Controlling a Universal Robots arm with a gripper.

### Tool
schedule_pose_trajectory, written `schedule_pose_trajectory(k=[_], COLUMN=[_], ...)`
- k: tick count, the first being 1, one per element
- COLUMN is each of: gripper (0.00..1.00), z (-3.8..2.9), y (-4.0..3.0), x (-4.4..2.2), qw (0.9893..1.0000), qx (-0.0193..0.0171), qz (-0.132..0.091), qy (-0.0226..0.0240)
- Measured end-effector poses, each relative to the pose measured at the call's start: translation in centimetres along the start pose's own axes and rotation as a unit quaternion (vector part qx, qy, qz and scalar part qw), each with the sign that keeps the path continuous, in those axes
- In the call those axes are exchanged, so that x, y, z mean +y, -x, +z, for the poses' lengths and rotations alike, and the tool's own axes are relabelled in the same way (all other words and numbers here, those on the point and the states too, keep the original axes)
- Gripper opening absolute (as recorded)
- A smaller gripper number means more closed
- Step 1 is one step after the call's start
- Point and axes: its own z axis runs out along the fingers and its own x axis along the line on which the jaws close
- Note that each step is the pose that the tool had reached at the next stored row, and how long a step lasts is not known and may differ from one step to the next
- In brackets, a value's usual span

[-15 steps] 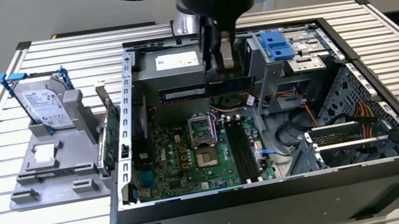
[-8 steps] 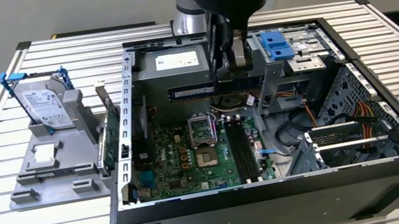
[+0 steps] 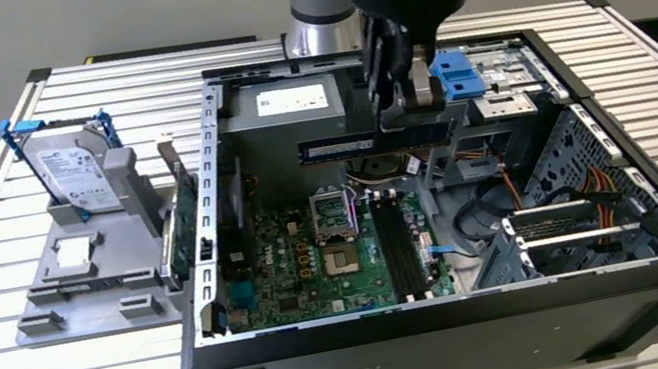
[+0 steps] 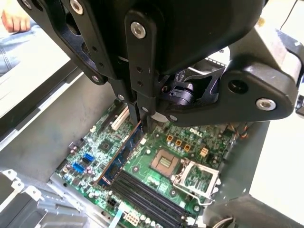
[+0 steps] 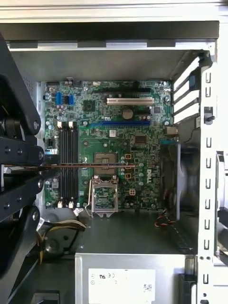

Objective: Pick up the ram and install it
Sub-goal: 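Pick up the ram and move it above insertion slot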

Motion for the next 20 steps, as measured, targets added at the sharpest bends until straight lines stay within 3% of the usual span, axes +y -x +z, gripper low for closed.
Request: schedule_pose_trajectory(k=[10, 20], gripper=[0.0, 0.0], z=[-0.07, -0.07], y=[0.11, 0.19], x=[-1.71, -1.83], qw=[1.0, 1.0], qx=[-0.0001, 0.0], qz=[0.001, 0.001], qy=[0.0, 0.0])
